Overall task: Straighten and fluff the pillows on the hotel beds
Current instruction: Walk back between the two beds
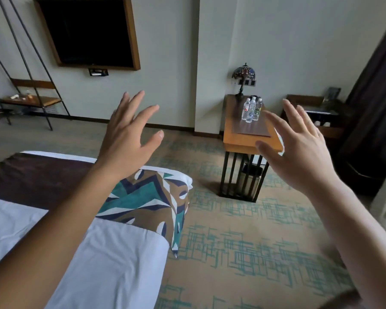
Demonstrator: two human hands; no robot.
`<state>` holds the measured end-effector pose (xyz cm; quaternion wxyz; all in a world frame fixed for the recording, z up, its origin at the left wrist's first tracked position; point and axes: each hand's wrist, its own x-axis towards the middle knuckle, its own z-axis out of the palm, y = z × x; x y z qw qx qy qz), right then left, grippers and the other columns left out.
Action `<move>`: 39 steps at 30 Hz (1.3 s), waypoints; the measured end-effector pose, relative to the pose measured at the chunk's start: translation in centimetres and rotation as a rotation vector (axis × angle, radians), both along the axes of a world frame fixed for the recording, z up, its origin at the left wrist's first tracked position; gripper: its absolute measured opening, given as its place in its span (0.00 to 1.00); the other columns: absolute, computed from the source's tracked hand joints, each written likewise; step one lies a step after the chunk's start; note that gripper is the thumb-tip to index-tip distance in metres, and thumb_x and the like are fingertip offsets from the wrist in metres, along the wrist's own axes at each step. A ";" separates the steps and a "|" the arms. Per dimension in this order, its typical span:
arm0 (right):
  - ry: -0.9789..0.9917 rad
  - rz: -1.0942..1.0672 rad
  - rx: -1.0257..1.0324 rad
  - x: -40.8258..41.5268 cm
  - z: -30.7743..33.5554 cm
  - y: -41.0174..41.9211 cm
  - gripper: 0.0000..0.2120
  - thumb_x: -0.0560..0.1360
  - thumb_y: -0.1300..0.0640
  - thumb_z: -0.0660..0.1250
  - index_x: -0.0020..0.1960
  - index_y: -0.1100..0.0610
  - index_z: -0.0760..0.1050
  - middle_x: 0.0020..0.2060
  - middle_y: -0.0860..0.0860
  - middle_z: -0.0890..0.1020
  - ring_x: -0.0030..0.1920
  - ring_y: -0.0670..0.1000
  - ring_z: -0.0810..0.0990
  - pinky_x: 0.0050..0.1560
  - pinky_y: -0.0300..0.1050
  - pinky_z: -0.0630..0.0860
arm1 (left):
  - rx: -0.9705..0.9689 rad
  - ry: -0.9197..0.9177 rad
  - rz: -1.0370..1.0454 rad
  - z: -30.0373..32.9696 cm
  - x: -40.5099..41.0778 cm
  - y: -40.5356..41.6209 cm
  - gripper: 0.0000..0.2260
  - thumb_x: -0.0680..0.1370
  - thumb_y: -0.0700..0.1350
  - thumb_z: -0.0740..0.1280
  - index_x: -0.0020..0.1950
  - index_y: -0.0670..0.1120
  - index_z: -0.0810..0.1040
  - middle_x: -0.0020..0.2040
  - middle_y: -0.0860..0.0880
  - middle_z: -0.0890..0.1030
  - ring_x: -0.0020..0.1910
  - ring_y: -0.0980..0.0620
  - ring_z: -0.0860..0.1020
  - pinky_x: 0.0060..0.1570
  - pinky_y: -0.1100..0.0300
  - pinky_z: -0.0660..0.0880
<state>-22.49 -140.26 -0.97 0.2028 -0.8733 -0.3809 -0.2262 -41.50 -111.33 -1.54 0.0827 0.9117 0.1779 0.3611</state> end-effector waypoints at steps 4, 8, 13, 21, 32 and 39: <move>0.004 -0.008 0.024 4.6 0.5 -1.2 0.32 0.79 0.37 0.61 0.81 0.42 0.59 0.83 0.48 0.51 0.83 0.54 0.47 0.79 0.60 0.52 | 0.017 -0.002 -0.059 0.5 7.1 -1.0 0.25 0.83 0.53 0.65 0.79 0.53 0.67 0.84 0.52 0.53 0.84 0.50 0.45 0.80 0.48 0.49; 0.016 -0.047 0.031 8.5 0.5 -2.2 0.32 0.79 0.37 0.61 0.81 0.40 0.58 0.83 0.46 0.50 0.83 0.52 0.46 0.79 0.59 0.52 | 0.029 -0.022 -0.136 1.1 13.5 -1.6 0.29 0.81 0.56 0.61 0.81 0.53 0.61 0.84 0.50 0.56 0.84 0.47 0.48 0.80 0.44 0.52; 0.019 -0.097 0.040 12.8 0.5 -1.9 0.32 0.80 0.39 0.62 0.81 0.42 0.58 0.83 0.47 0.51 0.83 0.52 0.46 0.79 0.58 0.51 | 0.067 -0.013 -0.195 1.1 20.4 -1.1 0.29 0.80 0.57 0.60 0.81 0.53 0.60 0.83 0.51 0.59 0.84 0.46 0.51 0.79 0.39 0.54; -0.004 -0.138 0.054 19.7 -0.7 2.4 0.30 0.80 0.39 0.62 0.80 0.41 0.60 0.83 0.48 0.52 0.83 0.53 0.48 0.79 0.59 0.53 | 0.136 -0.003 -0.191 -0.5 30.3 4.7 0.28 0.80 0.59 0.59 0.80 0.53 0.65 0.84 0.49 0.56 0.84 0.43 0.49 0.79 0.35 0.52; -0.046 -0.201 0.088 29.1 0.6 13.6 0.29 0.80 0.37 0.60 0.79 0.42 0.63 0.83 0.48 0.53 0.83 0.53 0.48 0.79 0.64 0.56 | 0.101 -0.011 -0.273 -0.3 42.7 17.3 0.26 0.81 0.58 0.60 0.79 0.52 0.67 0.84 0.49 0.54 0.84 0.45 0.46 0.80 0.37 0.49; -0.013 -0.205 0.023 36.5 -0.2 17.4 0.27 0.80 0.37 0.60 0.77 0.40 0.65 0.83 0.48 0.54 0.83 0.53 0.49 0.79 0.62 0.56 | 0.094 -0.191 -0.300 -2.2 50.7 21.0 0.26 0.82 0.55 0.61 0.79 0.49 0.66 0.84 0.46 0.55 0.84 0.42 0.50 0.79 0.36 0.52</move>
